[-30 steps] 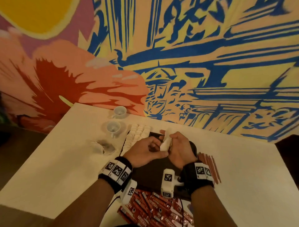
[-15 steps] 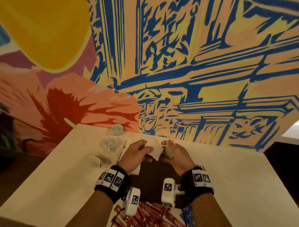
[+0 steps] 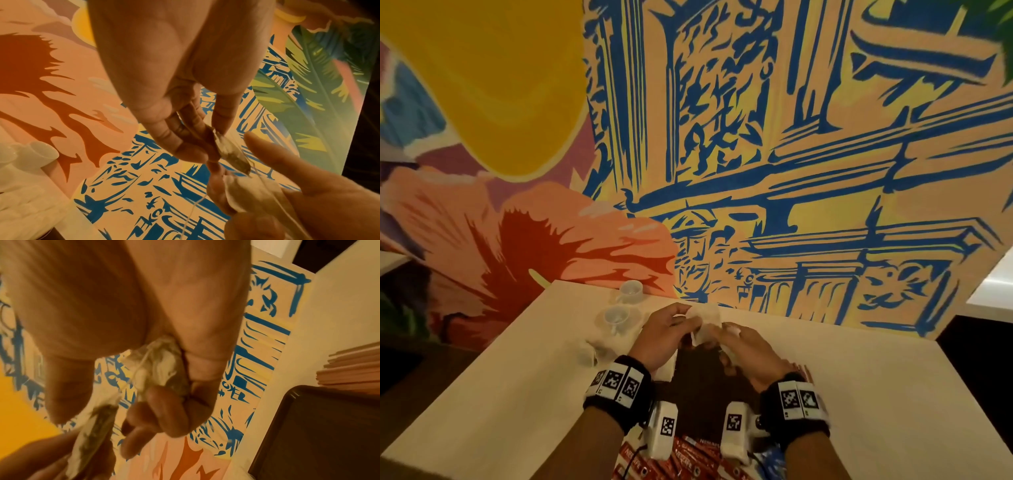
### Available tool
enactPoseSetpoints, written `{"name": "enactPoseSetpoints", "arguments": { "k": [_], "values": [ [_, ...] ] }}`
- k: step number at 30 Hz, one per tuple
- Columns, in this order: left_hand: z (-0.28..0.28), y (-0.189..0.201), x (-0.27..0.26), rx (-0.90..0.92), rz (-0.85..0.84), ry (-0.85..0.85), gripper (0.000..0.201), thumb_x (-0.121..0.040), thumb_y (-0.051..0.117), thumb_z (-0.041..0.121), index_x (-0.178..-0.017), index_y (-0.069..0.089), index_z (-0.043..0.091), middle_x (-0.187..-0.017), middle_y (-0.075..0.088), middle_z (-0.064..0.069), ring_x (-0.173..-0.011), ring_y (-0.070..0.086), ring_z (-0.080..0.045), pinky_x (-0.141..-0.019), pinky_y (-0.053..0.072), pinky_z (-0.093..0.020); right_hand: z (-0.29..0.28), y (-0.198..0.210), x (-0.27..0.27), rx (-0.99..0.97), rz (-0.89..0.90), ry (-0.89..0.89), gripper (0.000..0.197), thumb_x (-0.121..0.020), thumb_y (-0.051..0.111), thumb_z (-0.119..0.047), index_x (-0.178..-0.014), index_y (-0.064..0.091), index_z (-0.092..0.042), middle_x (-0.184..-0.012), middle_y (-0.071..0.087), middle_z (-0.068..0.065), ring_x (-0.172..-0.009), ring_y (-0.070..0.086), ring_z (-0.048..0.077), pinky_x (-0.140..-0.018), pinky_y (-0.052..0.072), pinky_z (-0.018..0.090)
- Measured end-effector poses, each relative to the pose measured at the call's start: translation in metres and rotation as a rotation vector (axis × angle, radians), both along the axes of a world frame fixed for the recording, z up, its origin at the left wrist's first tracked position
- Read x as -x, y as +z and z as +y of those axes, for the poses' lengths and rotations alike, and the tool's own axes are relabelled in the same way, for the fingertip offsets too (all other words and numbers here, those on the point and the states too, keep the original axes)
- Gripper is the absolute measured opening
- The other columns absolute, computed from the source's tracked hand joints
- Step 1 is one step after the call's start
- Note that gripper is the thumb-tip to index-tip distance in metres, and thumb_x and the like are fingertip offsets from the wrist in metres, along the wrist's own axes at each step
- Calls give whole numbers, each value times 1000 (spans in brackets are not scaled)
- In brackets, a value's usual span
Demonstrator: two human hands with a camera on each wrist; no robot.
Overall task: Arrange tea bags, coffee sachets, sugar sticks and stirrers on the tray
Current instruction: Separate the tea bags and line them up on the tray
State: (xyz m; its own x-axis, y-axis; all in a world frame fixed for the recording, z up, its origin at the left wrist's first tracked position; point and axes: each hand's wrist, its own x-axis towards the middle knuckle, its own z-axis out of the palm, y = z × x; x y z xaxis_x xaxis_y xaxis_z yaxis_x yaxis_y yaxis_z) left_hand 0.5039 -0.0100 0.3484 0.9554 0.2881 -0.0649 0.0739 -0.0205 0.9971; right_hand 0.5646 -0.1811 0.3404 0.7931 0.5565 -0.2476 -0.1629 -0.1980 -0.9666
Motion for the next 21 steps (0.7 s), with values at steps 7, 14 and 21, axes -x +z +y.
{"name": "enactPoseSetpoints", "arguments": {
  "k": [7, 14, 21],
  "values": [
    [4, 4, 0, 37, -51, 58, 12, -95, 65, 13, -106, 69, 9, -103, 73, -14, -88, 69, -21, -76, 57, -33, -3, -9, -4, 41, -243, -55, 32, -91, 72, -44, -89, 74, -12, -75, 71, 8, -60, 53, 9, -59, 43, 29],
    [23, 4, 7, 11, 21, 178, 28, -93, 66, 40, -106, 70, 16, -82, 56, -1, -73, 54, -15, -62, 46, -30, -1, -20, -2, 216, -529, -161, 32, -90, 73, -43, -79, 67, -13, -72, 63, -4, -67, 54, 6, -60, 37, 20],
    [23, 1, 7, 85, 525, -65, 83, -82, 53, 79, -111, 68, 3, -84, 73, -9, -69, 59, -18, -62, 46, -27, 20, -29, 3, 222, -581, -253, 10, -88, 77, -28, -93, 69, -24, -88, 70, -13, -82, 62, 4, -70, 46, 20]
  ]
}}
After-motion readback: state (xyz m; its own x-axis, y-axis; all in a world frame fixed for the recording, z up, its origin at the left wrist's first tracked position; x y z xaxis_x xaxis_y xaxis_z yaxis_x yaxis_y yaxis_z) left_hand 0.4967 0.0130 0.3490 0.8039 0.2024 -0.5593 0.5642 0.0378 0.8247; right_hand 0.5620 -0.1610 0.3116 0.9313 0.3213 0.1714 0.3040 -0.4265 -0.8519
